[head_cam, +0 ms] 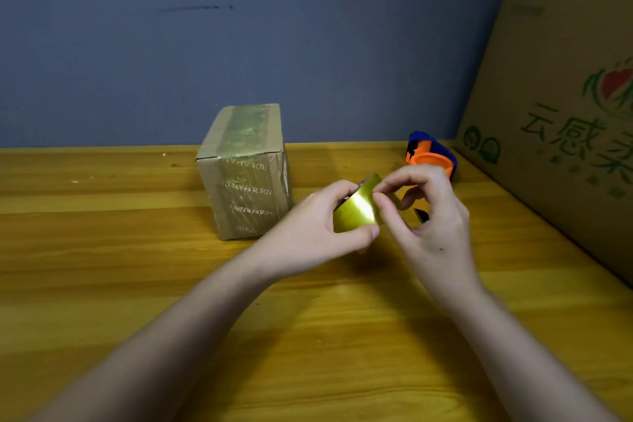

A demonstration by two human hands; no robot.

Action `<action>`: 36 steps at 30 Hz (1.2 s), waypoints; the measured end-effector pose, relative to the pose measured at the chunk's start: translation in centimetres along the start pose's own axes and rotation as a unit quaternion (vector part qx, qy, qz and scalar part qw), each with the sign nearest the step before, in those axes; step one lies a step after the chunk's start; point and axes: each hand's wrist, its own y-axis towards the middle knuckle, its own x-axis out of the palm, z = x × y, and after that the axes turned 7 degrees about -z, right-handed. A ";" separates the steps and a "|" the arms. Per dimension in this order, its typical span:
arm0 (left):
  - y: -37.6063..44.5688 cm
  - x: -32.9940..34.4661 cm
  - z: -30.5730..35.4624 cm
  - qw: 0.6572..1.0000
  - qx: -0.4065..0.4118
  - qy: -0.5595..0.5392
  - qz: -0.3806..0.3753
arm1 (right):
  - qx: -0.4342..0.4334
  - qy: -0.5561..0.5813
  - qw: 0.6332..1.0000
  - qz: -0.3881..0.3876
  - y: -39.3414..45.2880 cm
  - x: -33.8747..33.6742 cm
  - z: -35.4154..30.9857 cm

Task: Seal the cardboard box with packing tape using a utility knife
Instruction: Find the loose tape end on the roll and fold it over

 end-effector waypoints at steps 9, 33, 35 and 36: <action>0.1 0.0 0.0 0.999 -0.002 -0.054 -0.006 | -0.099 -0.109 0.989 0.013 0.0 -0.2 0.3; 0.2 0.7 -1.3 0.996 -0.056 0.031 0.064 | 0.060 -0.054 0.995 -0.056 0.2 0.6 -0.6; 0.2 0.8 -1.2 0.995 -0.056 0.051 0.062 | 0.056 -0.060 0.996 -0.045 0.1 0.6 -0.6; 0.2 0.8 -1.1 0.995 -0.053 0.062 0.060 | 0.057 -0.048 0.996 -0.043 0.1 0.6 -0.5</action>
